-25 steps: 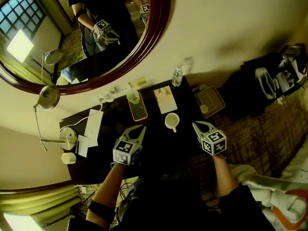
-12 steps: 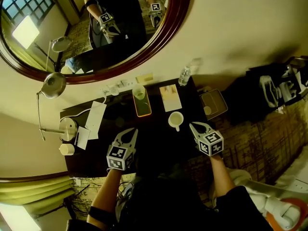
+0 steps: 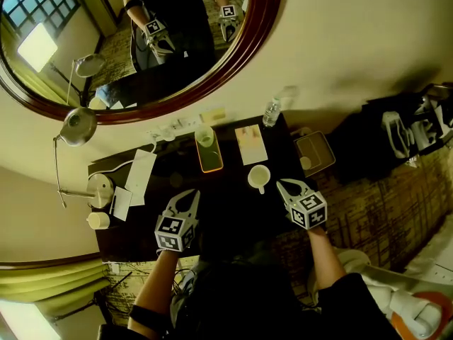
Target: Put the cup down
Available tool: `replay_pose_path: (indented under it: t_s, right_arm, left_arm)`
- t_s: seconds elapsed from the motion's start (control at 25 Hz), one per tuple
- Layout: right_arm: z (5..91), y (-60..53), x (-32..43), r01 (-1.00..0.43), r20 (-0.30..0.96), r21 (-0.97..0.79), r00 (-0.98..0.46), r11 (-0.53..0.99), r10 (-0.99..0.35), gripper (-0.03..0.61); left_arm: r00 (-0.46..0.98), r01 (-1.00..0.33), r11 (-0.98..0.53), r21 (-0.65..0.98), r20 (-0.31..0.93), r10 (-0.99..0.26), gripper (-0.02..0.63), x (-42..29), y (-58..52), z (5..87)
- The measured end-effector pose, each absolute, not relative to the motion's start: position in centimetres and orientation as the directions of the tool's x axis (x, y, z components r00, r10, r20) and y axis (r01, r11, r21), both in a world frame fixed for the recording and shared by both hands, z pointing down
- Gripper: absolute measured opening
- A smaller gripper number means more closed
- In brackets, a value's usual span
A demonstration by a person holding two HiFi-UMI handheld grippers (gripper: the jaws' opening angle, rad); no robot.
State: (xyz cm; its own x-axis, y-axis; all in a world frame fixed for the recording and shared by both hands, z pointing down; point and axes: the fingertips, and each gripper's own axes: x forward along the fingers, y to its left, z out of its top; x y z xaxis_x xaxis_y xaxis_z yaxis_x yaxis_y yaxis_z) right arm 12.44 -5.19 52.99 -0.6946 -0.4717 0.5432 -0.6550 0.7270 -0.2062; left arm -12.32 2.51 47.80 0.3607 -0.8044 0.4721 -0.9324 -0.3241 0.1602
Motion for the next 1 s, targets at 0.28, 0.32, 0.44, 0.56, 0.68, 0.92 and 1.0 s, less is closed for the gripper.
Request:
replay_pose_path:
  t_s: [0.28,0.32,0.44,0.56,0.68,0.92,1.0]
  right_arm:
    - [52.6,-7.4,11.3,-0.664,0.518,-0.163,-0.687,0.730,-0.510,0.035]
    - [52.4,-8.0,10.9,-0.657,0.511,-0.155,-0.692,0.737,-0.510,0.037]
    - [52.1,-9.1,8.6,-0.604,0.507,-0.148,-0.727,0.783,-0.464,0.196]
    - [52.3,-10.4,5.9,-0.533,0.508,-0.141,-0.762,0.834,-0.401,0.319]
    - [52.8,-12.0,2.8,-0.469,0.520,-0.127,-0.782,0.874,-0.344,0.423]
    - [56.0,-15.1,-3.3,-0.341,0.559,-0.077,-0.793,0.937,-0.243,0.474]
    - [56.7,-15.9,-5.4,-0.307,0.567,-0.073,-0.796,0.949,-0.214,0.477]
  left_arm:
    - [0.353,-0.935,-0.317,0.158,0.474,-0.807,0.003,-12.7,2.5,48.0]
    - [0.348,-0.937,-0.311,0.156,0.471,-0.811,0.003,-12.9,2.4,48.0]
    - [0.325,-0.946,-0.286,0.154,0.473,-0.819,0.003,-13.9,2.0,48.3]
    - [0.309,-0.951,-0.274,0.142,0.473,-0.825,0.003,-14.6,1.4,48.4]
    - [0.290,-0.957,-0.256,0.136,0.477,-0.830,0.003,-15.3,0.6,49.2]
    - [0.276,-0.961,-0.245,0.129,0.504,-0.819,0.003,-15.8,-0.4,50.7]
    - [0.268,-0.963,-0.240,0.121,0.501,-0.823,0.003,-16.2,-0.9,51.5]
